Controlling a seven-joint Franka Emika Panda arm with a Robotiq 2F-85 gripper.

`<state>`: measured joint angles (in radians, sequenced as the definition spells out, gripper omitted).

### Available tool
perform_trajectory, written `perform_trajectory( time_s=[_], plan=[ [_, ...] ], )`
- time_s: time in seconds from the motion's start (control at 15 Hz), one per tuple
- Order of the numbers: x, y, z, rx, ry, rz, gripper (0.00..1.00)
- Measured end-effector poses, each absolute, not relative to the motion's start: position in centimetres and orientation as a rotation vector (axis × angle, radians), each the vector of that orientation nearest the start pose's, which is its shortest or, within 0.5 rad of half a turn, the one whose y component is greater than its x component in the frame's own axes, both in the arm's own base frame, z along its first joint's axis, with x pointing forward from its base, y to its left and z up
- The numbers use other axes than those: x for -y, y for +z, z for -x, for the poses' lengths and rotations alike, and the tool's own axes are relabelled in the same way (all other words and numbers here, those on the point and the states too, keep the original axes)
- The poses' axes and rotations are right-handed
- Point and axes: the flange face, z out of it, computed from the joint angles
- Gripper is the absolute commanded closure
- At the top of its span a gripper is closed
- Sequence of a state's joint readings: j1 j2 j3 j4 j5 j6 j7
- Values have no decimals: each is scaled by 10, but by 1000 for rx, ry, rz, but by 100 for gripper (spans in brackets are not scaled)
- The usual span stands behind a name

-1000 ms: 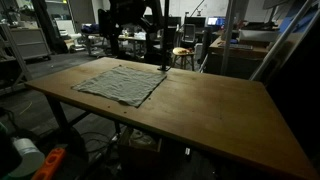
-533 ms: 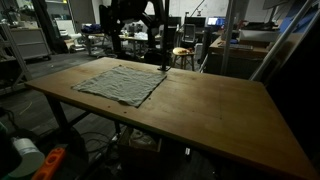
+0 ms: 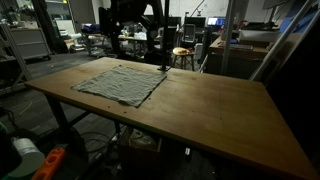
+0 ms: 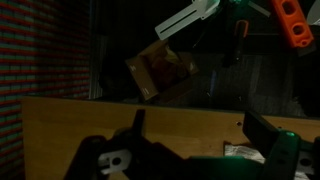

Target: Fold the towel twice diagonally

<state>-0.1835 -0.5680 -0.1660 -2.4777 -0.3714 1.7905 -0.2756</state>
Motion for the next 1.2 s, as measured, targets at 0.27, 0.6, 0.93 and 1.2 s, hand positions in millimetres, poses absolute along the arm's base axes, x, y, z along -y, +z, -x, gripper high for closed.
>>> perform_trajectory(
  time_s=[0.27,0.6,0.93,1.2],
  plan=[
    [150,473,-339,146,325,3342,0],
    [138,470,-354,224,224,3354,0],
    [138,462,-373,202,100,3348,0],
    [137,456,-395,54,-6,3306,0]
  ],
)
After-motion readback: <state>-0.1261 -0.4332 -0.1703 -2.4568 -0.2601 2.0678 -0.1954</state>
